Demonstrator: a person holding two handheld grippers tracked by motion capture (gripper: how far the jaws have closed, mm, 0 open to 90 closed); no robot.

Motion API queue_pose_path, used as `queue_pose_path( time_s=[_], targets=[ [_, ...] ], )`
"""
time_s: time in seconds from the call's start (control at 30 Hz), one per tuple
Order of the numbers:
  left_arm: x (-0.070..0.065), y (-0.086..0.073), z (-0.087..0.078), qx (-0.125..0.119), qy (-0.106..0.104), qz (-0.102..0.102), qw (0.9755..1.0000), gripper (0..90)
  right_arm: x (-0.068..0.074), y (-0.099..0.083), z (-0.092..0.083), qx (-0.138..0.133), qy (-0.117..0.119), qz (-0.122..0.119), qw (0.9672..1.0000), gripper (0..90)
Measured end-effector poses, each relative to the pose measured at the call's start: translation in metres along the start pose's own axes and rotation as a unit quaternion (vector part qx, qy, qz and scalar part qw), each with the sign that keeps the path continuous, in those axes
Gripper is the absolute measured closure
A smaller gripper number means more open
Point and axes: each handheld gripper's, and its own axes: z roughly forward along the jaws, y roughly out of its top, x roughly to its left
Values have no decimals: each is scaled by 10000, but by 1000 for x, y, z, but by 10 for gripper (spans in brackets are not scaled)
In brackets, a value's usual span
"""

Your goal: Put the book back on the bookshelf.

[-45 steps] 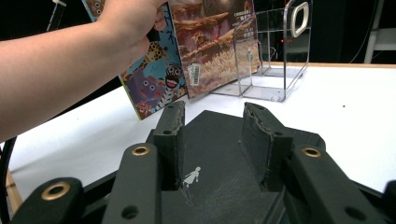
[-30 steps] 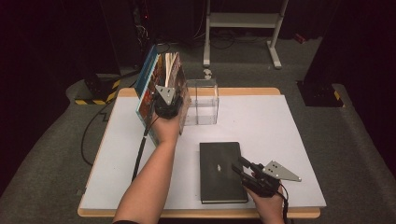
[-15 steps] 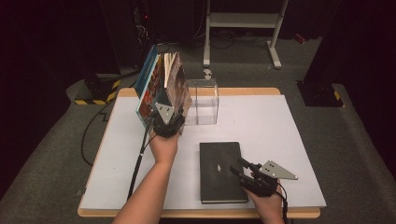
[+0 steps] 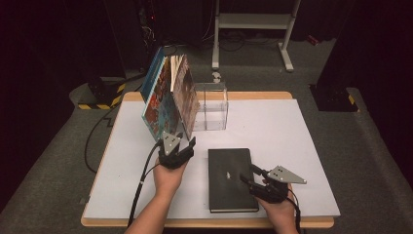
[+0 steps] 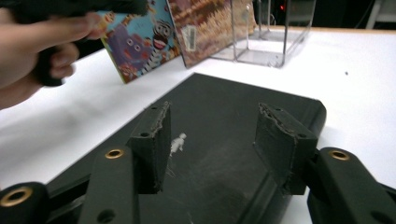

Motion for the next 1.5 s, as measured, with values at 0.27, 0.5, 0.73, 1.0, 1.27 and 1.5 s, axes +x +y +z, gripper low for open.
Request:
queue_pose_path(
  time_s=[0.27, 0.5, 0.73, 1.0, 1.27, 1.5],
  targets=[
    [-27, -32, -11, 687, -1056, -120, 9920, 372, -7, -1, 1, 211, -178, 28, 9996, 377],
    [-49, -51, -7, 1152, -1739, -378, 9773, 294, -9, -4, 7, 530, -320, 133, 9980, 278],
    [-59, -57, 0, 1251, -2076, -500, 9689, 256, -5, -7, 13, 903, -316, 230, 9951, 247],
    [-59, -58, 1, 1196, -2103, -443, 9693, 259, -7, -20, 0, 1154, -51, 740, 9905, 247],
    [-51, -54, 4, 1245, -2149, -426, 9677, 313, -4, -14, 11, 1264, -186, 818, 9884, 236],
    [-33, -48, 10, 1292, -1941, -467, 9713, 327, -2, -4, 34, 1309, -225, 706, 9886, 236]
  ],
)
